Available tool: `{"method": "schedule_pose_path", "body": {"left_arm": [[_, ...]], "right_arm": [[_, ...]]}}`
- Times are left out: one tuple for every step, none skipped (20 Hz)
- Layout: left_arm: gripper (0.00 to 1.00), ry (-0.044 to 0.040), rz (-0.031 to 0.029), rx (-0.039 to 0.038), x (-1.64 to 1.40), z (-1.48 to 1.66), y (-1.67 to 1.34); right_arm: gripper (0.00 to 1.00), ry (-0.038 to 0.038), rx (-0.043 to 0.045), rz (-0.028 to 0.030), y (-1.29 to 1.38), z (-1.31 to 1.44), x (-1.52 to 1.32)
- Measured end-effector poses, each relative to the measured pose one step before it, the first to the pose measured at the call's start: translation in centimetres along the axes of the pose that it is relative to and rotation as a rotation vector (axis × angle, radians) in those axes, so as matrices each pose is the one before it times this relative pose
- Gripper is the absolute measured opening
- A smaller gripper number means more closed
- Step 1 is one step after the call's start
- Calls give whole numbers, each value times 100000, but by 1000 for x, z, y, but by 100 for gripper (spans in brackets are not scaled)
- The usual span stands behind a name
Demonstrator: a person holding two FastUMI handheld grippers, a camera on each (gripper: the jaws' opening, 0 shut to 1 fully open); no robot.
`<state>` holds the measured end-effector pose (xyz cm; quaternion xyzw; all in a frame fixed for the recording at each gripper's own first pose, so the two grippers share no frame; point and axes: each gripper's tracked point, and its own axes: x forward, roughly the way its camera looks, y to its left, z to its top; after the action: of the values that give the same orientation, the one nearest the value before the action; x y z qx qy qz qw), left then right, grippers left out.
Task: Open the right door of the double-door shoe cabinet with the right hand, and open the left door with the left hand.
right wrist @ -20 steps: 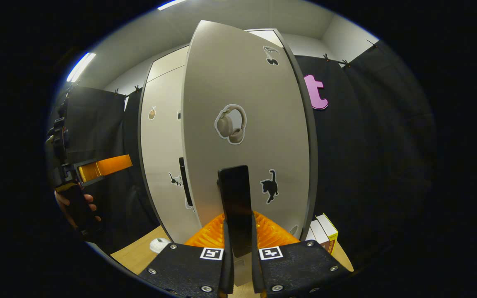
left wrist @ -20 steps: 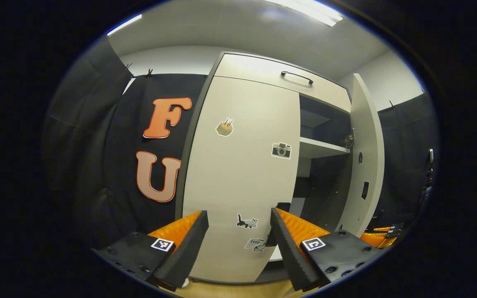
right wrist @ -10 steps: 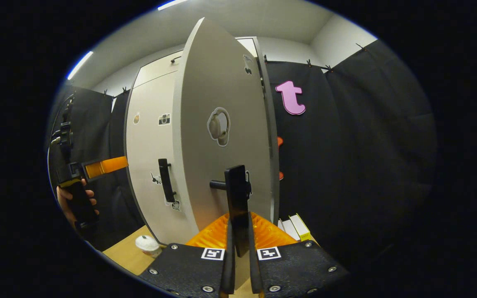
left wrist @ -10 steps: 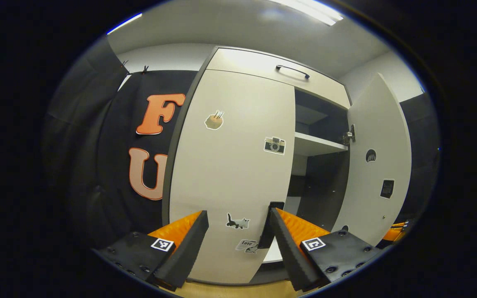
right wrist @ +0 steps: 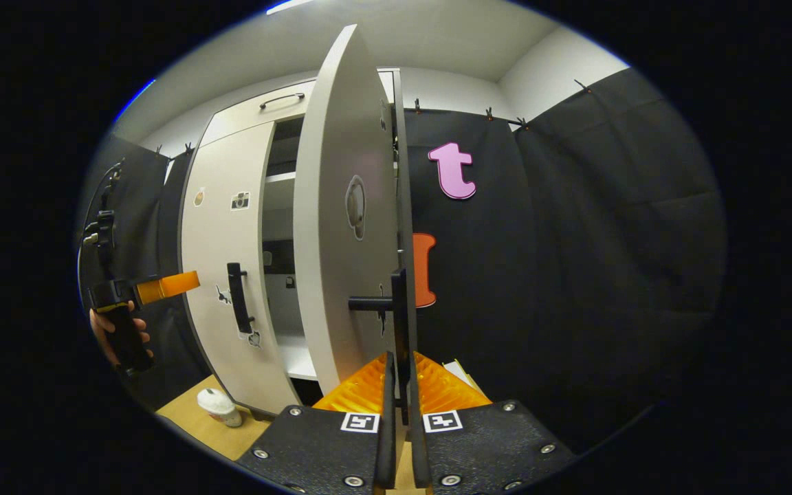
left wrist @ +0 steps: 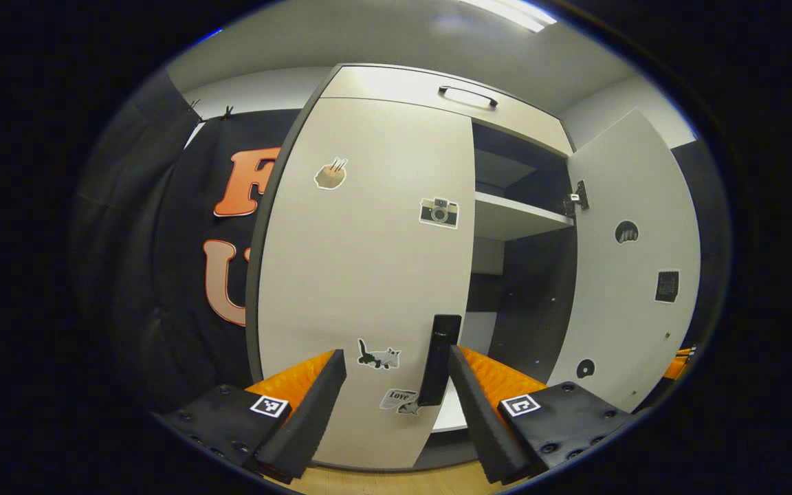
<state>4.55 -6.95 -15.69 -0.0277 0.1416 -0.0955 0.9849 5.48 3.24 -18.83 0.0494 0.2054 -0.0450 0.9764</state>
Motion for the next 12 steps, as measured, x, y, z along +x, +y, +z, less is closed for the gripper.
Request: {"method": "schedule_pose_path", "body": {"left_arm": [[96, 1542, -723, 4, 229, -611, -440], [98, 1032, -532, 38, 165, -396, -366], [96, 336, -236, 122, 241, -286, -196], [96, 65, 20, 246, 184, -62, -65], [96, 263, -33, 397, 242, -129, -126], [96, 477, 115, 389, 240, -286, -63], [96, 768, -172, -19, 193, -322, -333], [96, 956, -434, -277, 244, -338, -403], [96, 854, -430, -205, 165, -289, -223], [96, 303, -279, 1, 245, -126, -129], [96, 7, -65, 179, 274, 16, -274], [96, 263, -311, 520, 267, -44, -239]], "right_arm": [[9, 361, 935, -1498, -299, -96, 131], [9, 132, 844, -1451, -268, -24, -210], [7, 38, 156, -1654, -387, 23, -65], [6, -325, -285, -1184, -391, 69, -61], [14, -166, -17, 867, -128, 111, -281], [6, -826, 1032, 913, 57, 189, -163], [5, -345, 1255, 591, 171, 85, 50], [6, -796, 56, -14, -8, 159, -213], [6, -1332, -759, -1005, -490, 365, -230], [6, -1316, -931, -1038, -435, 389, -126], [6, -841, -469, -1497, -601, 234, -63], [14, -27, -117, -2118, -646, 99, -103]]}}
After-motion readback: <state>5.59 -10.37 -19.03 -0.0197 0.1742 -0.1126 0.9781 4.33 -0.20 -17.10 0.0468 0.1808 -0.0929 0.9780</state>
